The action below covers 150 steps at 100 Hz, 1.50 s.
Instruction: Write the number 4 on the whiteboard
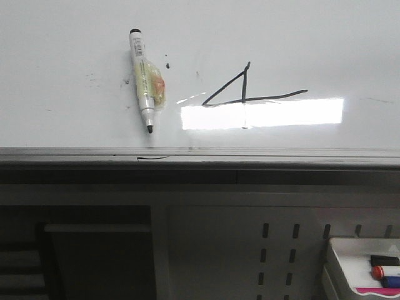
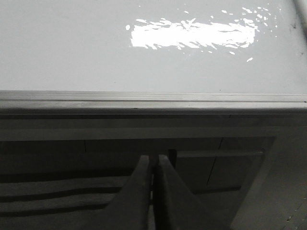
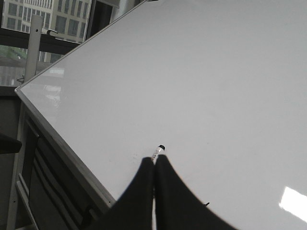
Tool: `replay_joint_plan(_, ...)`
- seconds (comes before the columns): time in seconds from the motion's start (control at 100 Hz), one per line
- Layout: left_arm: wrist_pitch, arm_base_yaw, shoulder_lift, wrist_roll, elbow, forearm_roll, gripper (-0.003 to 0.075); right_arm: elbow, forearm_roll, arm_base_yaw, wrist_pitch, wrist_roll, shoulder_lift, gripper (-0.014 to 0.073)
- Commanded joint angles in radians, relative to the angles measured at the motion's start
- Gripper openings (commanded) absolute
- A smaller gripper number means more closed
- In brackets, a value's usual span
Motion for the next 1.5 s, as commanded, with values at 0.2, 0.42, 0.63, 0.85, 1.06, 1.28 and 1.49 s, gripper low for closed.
replay_joint_plan(0.2, -0.043, 0.003, -0.024, -0.008, 0.034, -0.026, -0.0020, -0.024, 0.011, -0.007, -0.073, 0.000, 0.008, -0.0064)
replay_joint_plan(0.42, -0.043, 0.003, -0.024, -0.008, 0.034, -0.026, -0.0020, -0.024, 0.011, -0.007, -0.073, 0.000, 0.008, -0.0064)
replay_joint_plan(0.63, -0.043, 0.003, -0.024, -0.008, 0.034, -0.028, -0.0020, 0.017, 0.011, -0.007, -0.091, 0.000, 0.008, -0.0064)
replay_joint_plan(0.85, -0.043, 0.003, -0.024, -0.008, 0.034, -0.028, -0.0020, 0.239, -0.198, -0.167, -0.293, 0.265, 0.008, -0.0064)
replay_joint_plan(1.06, -0.043, 0.003, -0.024, -0.008, 0.034, -0.028, -0.0020, 0.429, -0.511, -0.467, -0.299, 0.744, -0.021, -0.0064)
replay_joint_plan(1.28, -0.043, 0.003, -0.024, -0.008, 0.034, -0.030, -0.0020, 0.529, -0.553, -0.585, -0.163, 0.744, -0.168, -0.0064)
replay_joint_plan(1.49, -0.043, 0.003, -0.024, -0.008, 0.034, -0.030, -0.0020, 0.534, -0.577, -0.602, 0.053, 0.744, -0.269, -0.0064)
